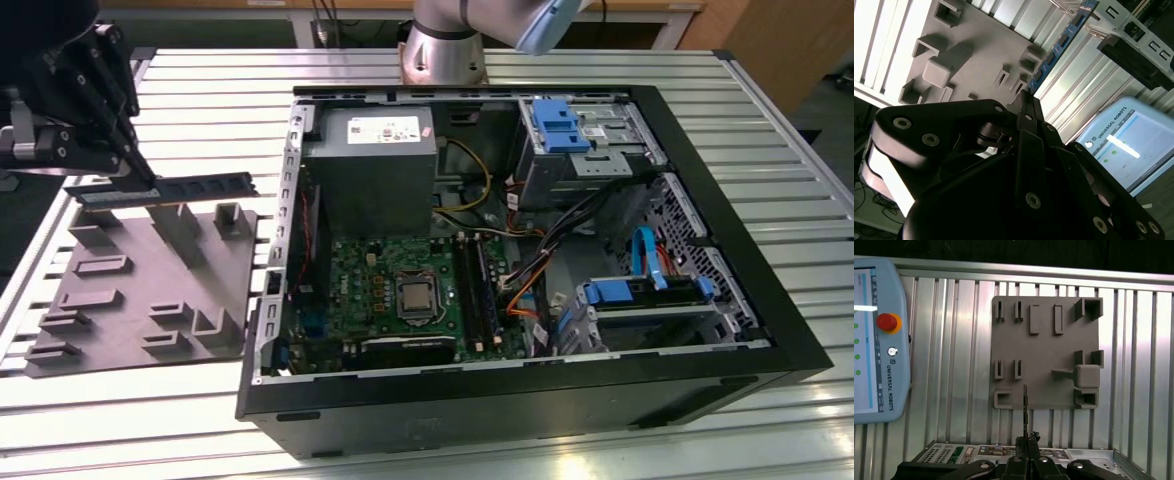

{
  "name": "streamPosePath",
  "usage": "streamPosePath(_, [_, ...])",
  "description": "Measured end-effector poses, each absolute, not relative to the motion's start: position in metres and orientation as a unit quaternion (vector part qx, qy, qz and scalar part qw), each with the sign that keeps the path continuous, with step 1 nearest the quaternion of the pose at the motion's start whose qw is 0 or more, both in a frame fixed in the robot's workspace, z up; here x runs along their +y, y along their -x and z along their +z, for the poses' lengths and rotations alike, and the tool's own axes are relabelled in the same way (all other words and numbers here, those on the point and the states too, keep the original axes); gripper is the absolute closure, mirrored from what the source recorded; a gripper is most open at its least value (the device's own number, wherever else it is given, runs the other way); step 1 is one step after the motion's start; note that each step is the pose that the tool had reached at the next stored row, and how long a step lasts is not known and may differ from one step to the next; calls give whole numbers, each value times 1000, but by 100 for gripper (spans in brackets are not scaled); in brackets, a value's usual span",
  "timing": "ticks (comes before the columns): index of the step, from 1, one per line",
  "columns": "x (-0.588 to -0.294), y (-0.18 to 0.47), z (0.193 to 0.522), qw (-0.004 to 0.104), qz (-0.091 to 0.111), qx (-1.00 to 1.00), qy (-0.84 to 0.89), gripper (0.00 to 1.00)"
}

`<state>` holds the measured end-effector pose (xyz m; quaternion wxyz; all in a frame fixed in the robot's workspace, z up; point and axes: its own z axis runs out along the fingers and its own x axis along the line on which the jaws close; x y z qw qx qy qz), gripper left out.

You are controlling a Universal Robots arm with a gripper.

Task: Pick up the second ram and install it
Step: 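Pick up the second ram and move it above second insertion slot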

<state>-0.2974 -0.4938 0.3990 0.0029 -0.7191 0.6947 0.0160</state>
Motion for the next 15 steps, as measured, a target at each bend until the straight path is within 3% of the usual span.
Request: streamPosePath(15, [-493, 285, 399, 3, 16, 695, 719, 89])
